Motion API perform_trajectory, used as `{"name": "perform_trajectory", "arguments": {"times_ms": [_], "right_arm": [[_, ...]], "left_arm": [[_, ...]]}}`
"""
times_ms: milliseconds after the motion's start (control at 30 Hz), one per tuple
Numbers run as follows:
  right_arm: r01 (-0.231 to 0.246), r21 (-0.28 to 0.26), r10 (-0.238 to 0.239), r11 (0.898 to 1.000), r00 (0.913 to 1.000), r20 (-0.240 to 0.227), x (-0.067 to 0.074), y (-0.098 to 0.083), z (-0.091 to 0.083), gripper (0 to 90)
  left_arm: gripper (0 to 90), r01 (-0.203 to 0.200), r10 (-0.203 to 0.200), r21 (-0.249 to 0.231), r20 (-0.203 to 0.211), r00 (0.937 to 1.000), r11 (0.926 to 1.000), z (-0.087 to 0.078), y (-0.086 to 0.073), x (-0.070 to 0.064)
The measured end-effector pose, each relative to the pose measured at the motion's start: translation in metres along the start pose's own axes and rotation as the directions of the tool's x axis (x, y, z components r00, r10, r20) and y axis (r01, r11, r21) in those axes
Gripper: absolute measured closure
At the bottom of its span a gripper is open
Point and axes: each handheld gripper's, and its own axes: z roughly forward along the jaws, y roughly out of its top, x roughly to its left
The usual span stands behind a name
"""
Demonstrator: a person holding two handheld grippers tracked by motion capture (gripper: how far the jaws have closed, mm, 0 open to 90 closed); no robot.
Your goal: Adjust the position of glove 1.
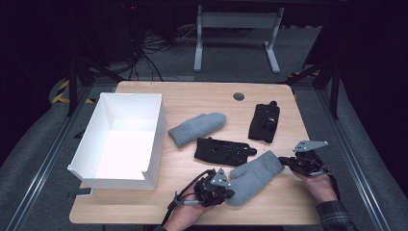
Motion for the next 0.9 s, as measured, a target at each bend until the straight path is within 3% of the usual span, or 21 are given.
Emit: {"name": "perform_trajectory", "arguments": {"times_ms": [267, 433, 700, 900], "right_arm": [[0.021, 0.013, -0.021, 1.0, 0.9992, -0.035, 0.012, -0.005, -0.004, 90.0], [0.052, 0.021, -0.051, 0.998, 0.9957, -0.077, 0.024, -0.007, -0.006, 90.0], [0.117, 0.045, -0.108, 0.992, 0.9811, -0.16, 0.046, -0.009, -0.003, 90.0], [0.17, 0.043, -0.157, 0.985, 0.9639, -0.215, 0.063, -0.008, 0.001, 90.0]], "left_arm": [[90.0, 0.023, -0.023, 0.03, -0.028, 0.9994, 0.9993, -0.008, -0.008, 0.008], [90.0, 0.066, -0.064, 0.037, -0.061, 0.9961, 0.9971, -0.021, -0.018, 0.018], [90.0, 0.119, -0.116, 0.026, -0.113, 0.9869, 0.9925, -0.035, -0.028, 0.034], [90.0, 0.16, -0.155, 0.015, -0.162, 0.9745, 0.987, -0.044, -0.033, 0.048]]}}
